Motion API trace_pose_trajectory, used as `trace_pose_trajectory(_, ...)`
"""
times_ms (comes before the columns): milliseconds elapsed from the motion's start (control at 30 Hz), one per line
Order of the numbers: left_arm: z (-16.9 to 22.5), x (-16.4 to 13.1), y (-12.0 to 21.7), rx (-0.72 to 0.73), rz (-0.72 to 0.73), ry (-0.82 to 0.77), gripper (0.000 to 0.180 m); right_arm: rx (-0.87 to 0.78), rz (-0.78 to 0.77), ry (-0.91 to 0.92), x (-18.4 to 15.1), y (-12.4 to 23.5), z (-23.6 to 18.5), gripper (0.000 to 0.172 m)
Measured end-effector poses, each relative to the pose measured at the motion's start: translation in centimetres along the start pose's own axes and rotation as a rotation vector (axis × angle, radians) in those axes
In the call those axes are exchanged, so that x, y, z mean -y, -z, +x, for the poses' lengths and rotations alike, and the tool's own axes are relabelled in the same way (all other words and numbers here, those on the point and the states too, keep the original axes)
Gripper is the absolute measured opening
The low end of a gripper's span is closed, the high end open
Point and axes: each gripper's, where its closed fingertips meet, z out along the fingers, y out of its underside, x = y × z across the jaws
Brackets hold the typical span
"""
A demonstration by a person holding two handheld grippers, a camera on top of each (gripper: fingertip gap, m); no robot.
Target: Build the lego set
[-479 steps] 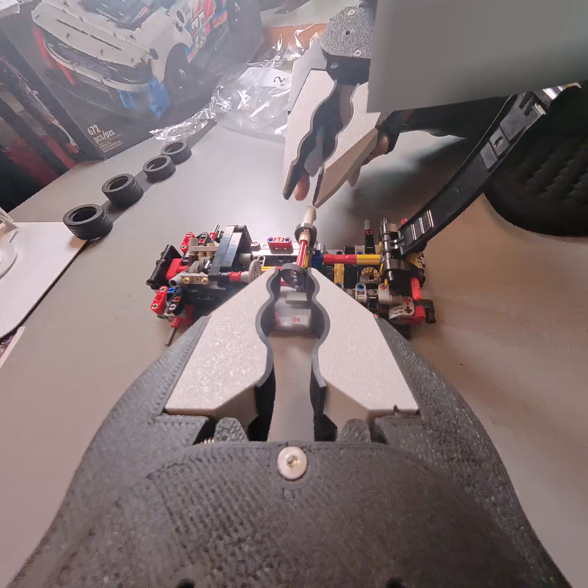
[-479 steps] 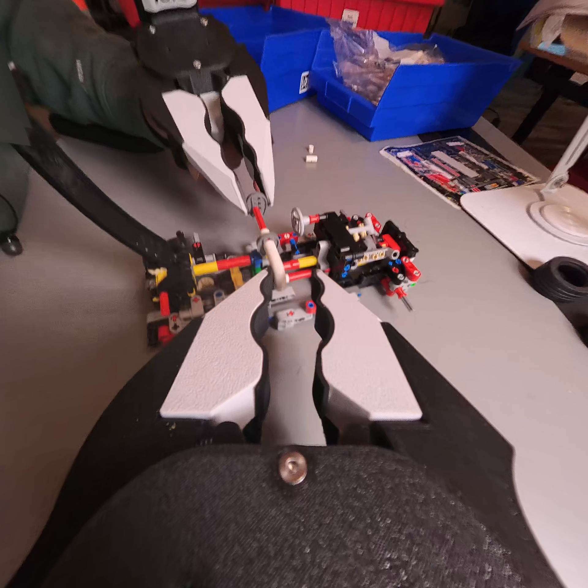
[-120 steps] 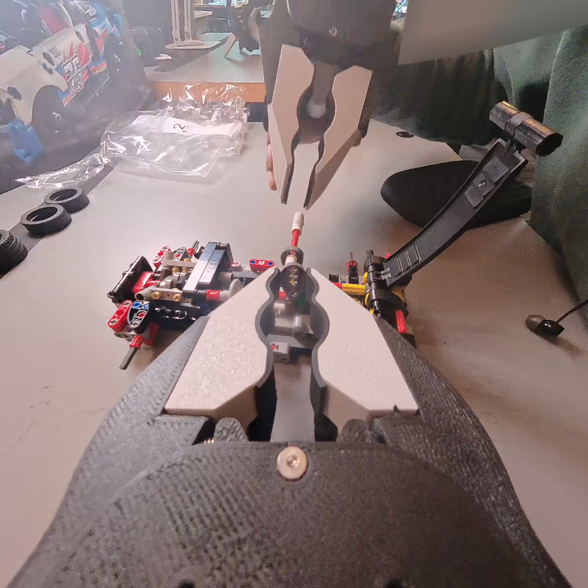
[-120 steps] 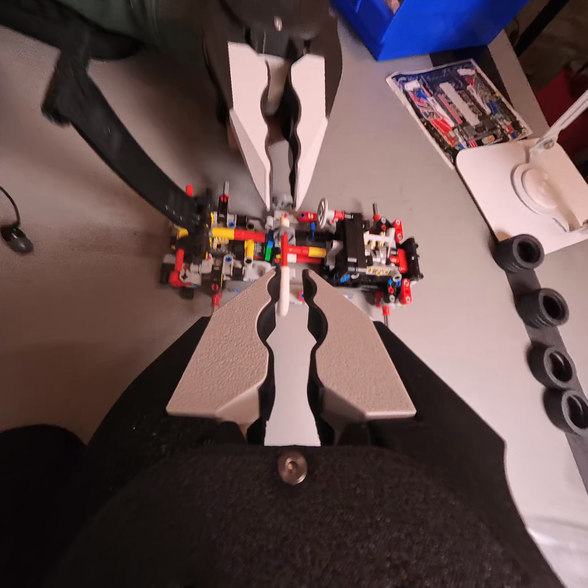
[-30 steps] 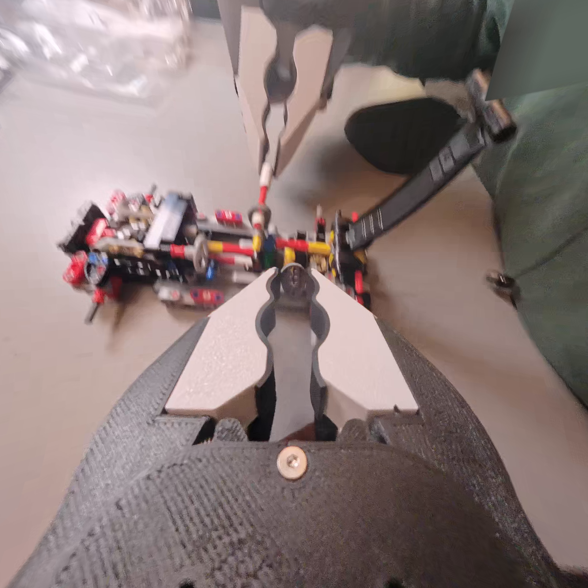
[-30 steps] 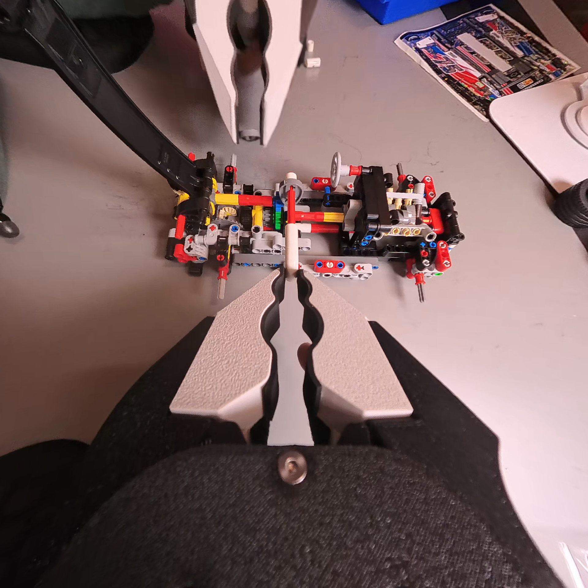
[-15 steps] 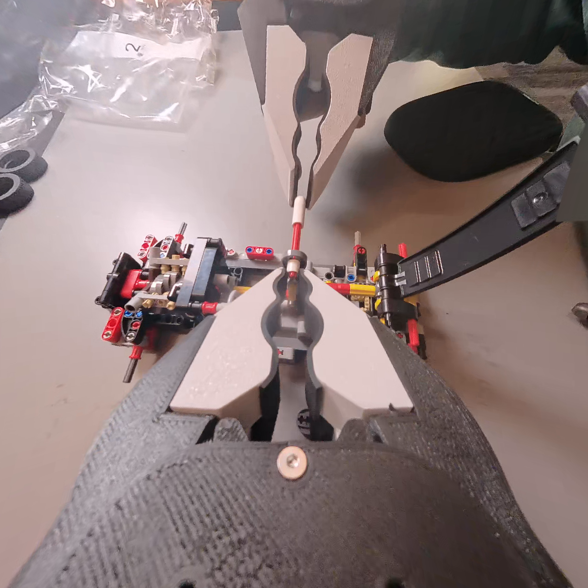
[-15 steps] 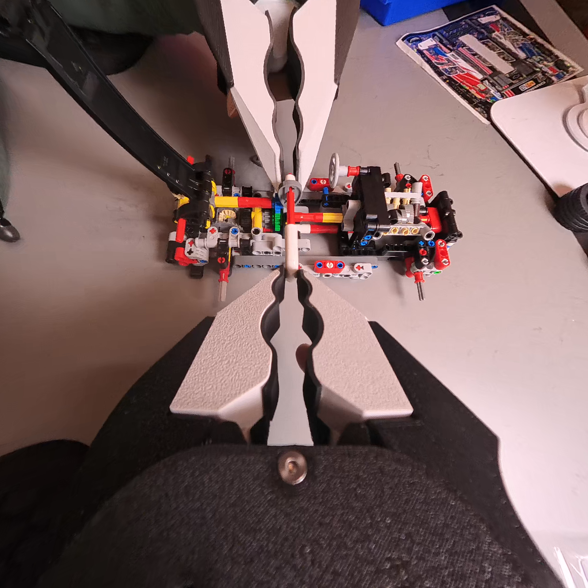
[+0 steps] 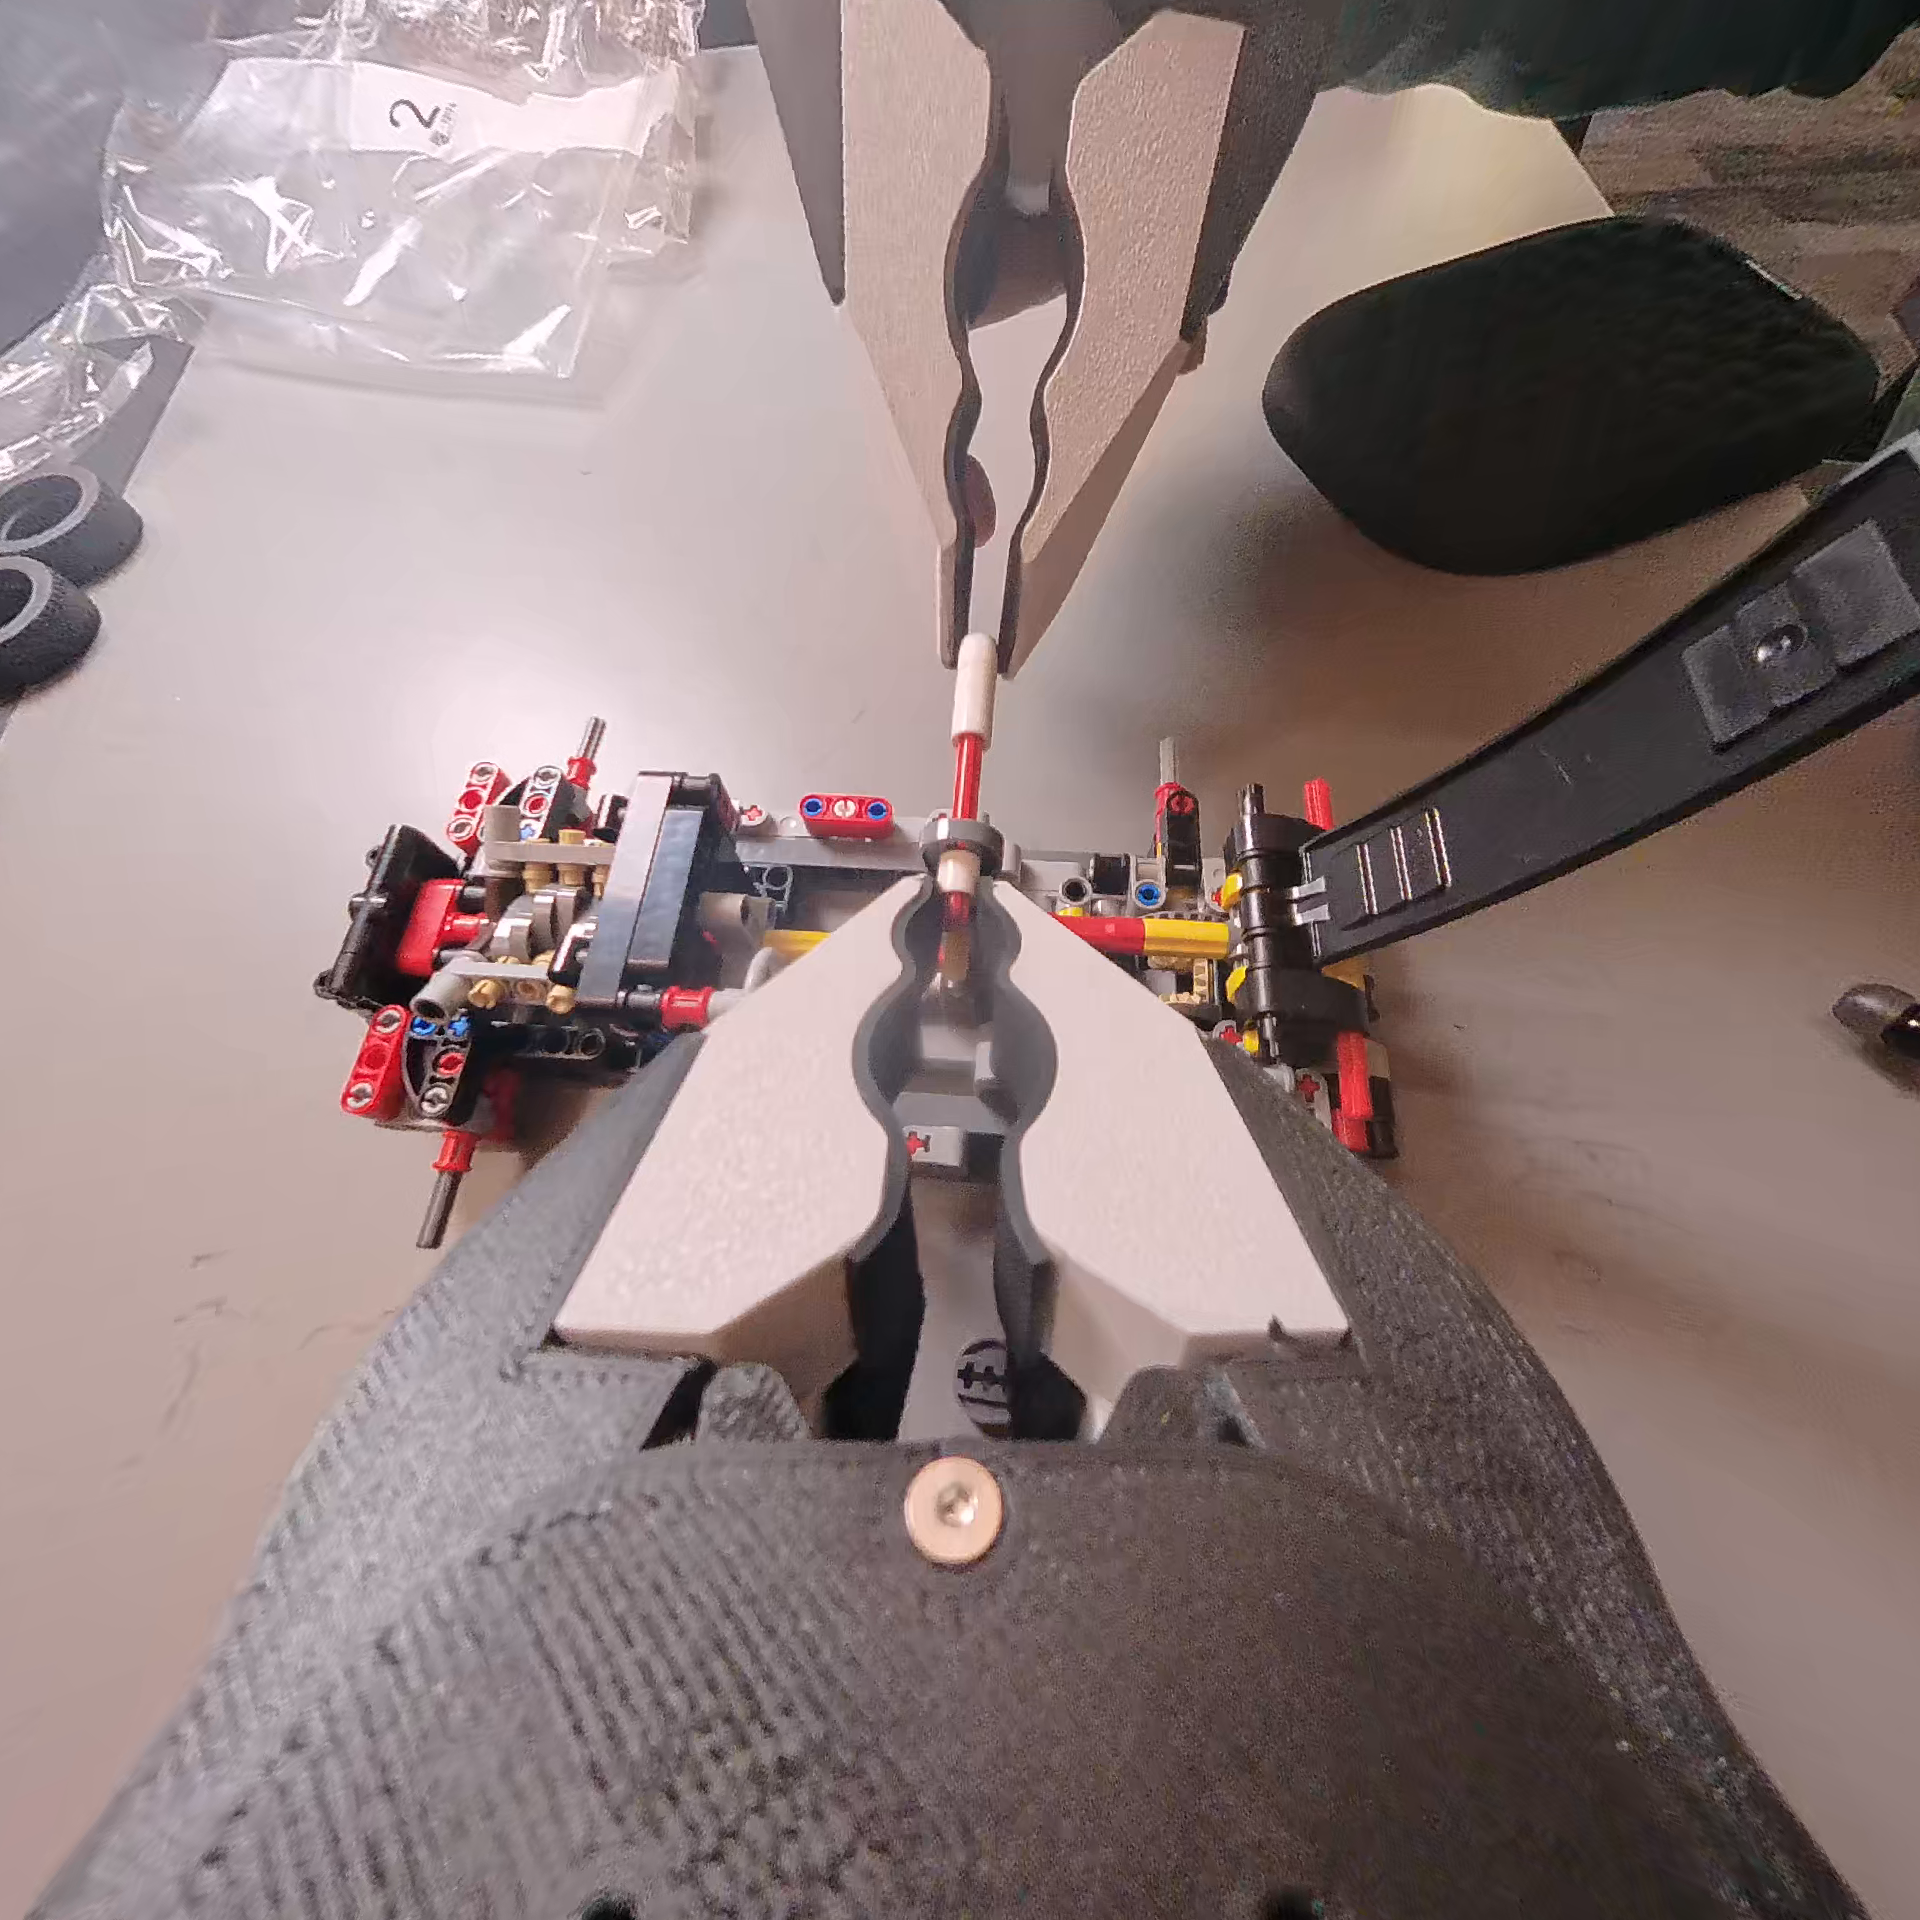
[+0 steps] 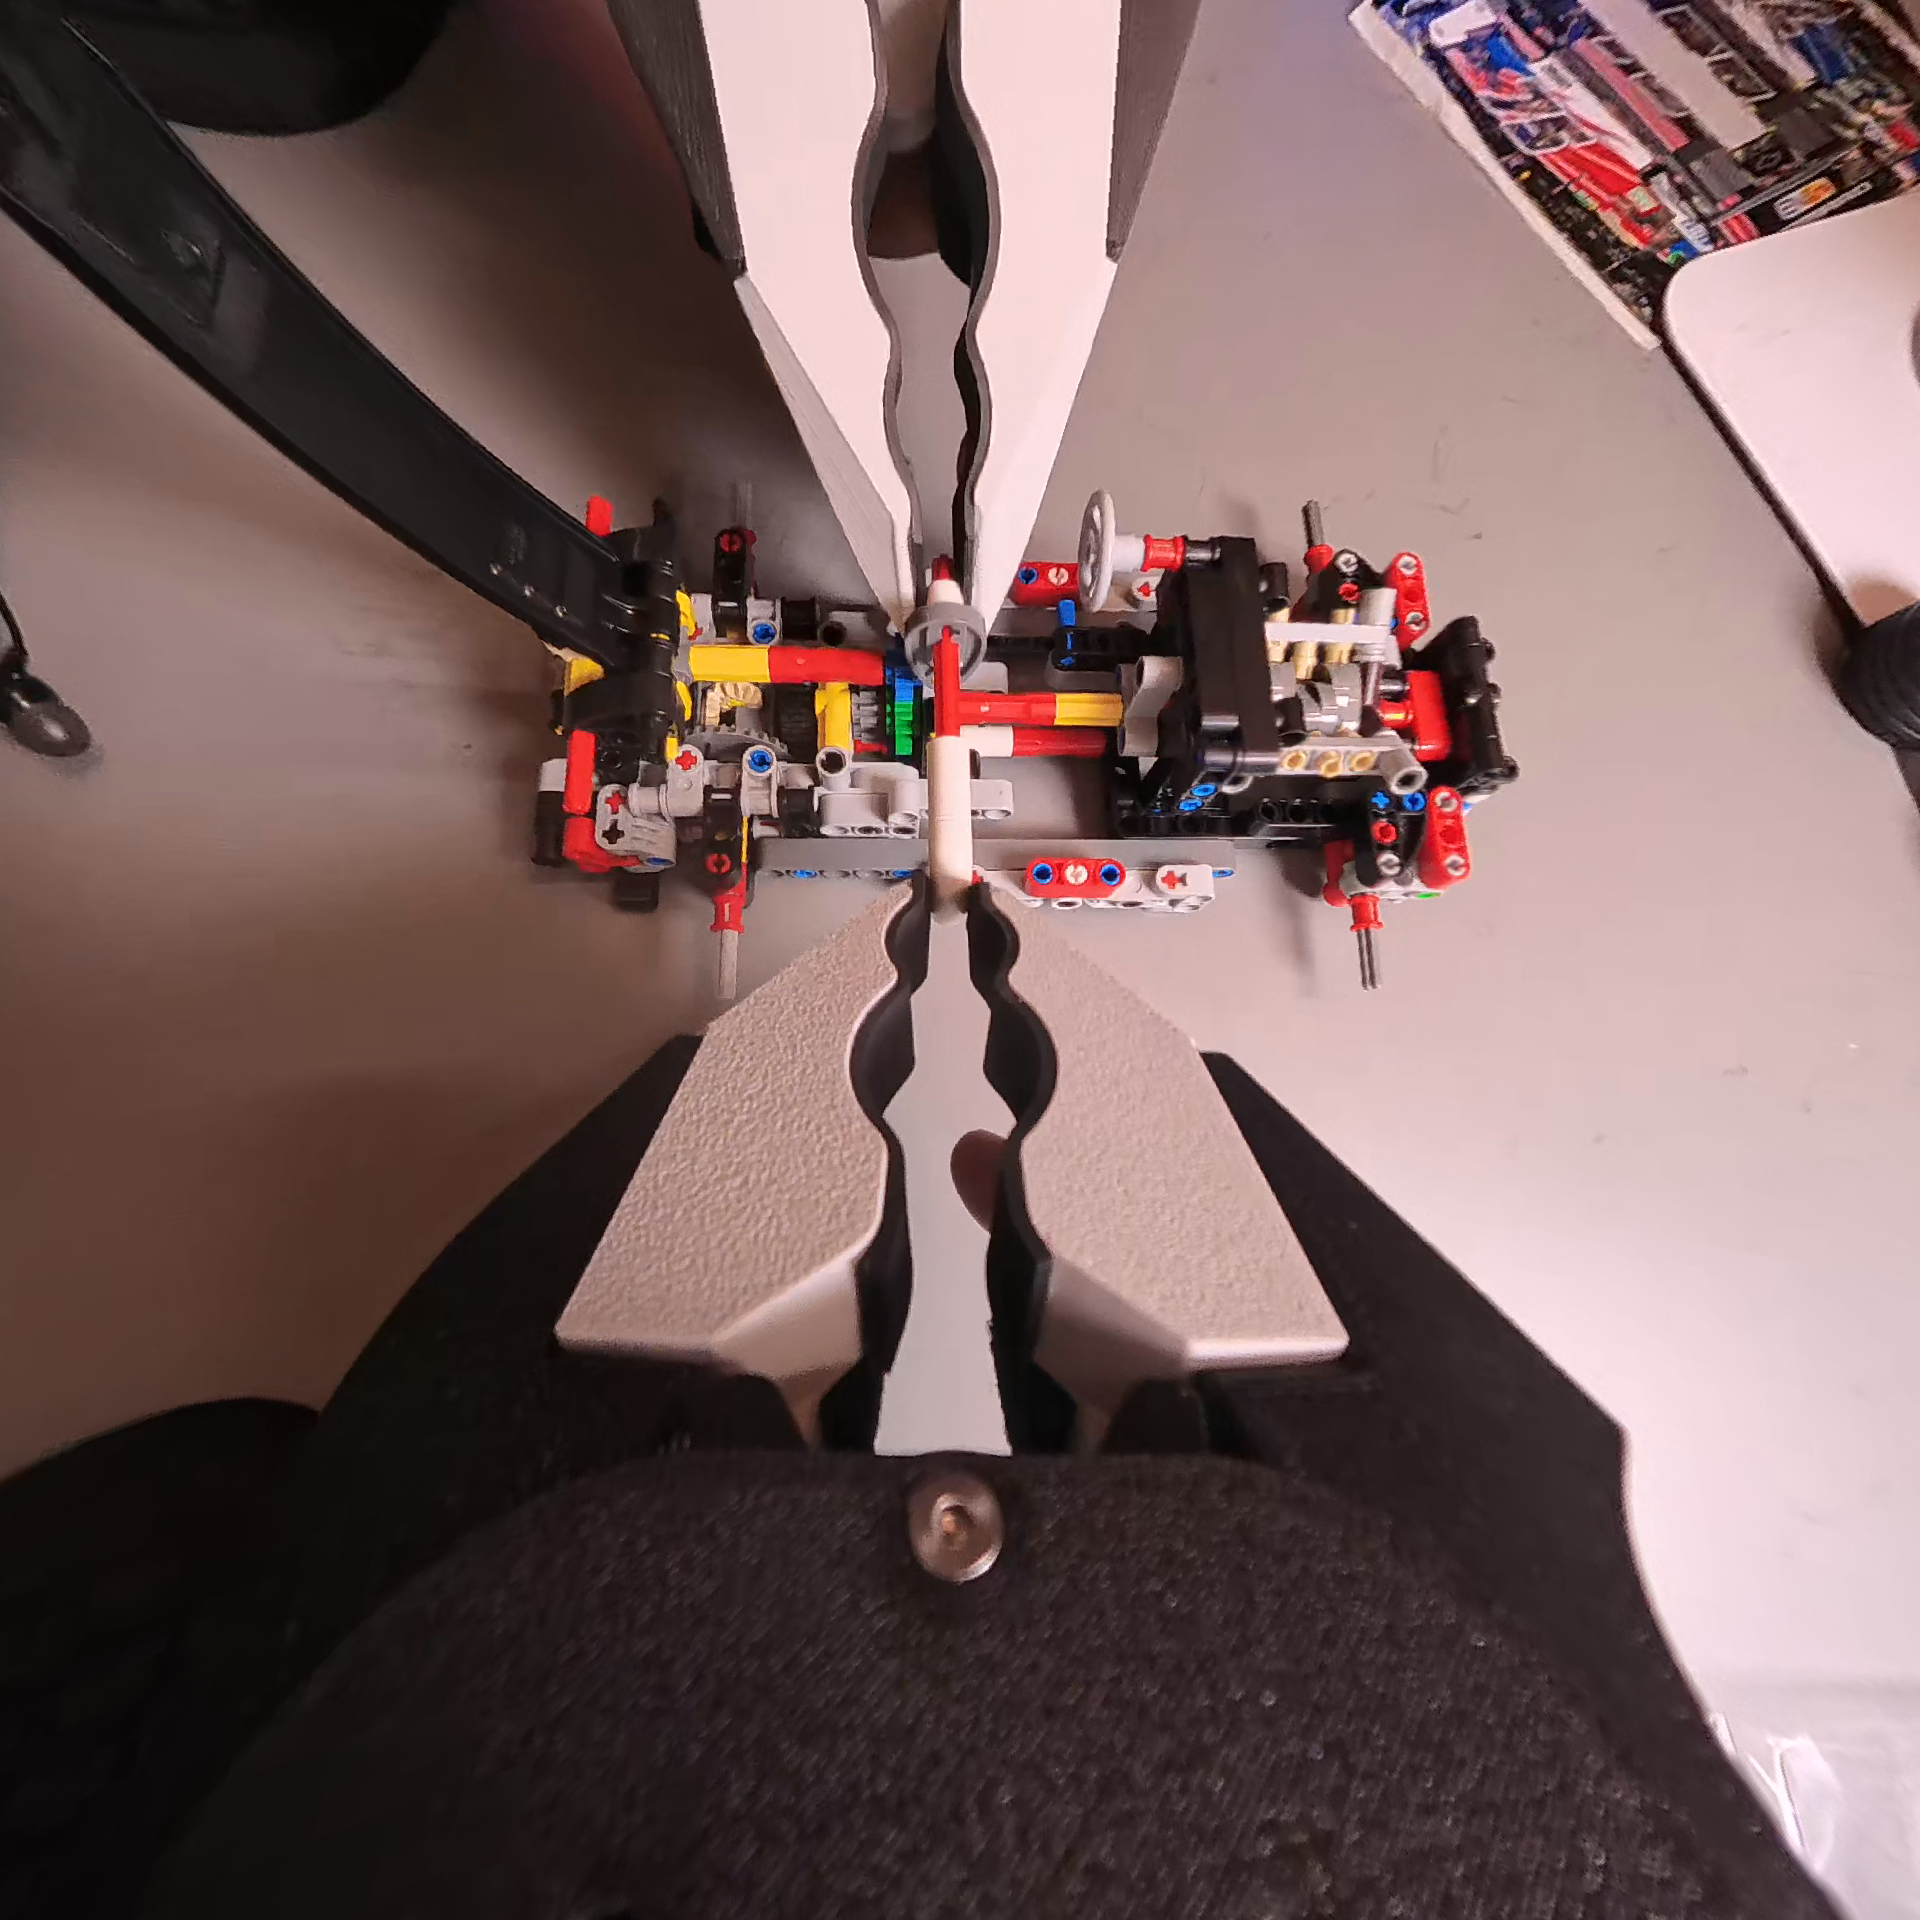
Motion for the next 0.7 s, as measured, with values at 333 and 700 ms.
trace_pose_trajectory(333, 0.22, 0.01, 0.02, -0.007, -0.010, -0.004, 0.004, 0.017, -0.009, -0.004, 0.51, -0.64, -0.22, 0.004)
trace_pose_trajectory(700, 0.24, 0.02, 0.01, -0.003, -0.013, 0.013, 0.004, 0.024, -0.027, -0.023, 0.77, -0.96, -0.25, 0.004)
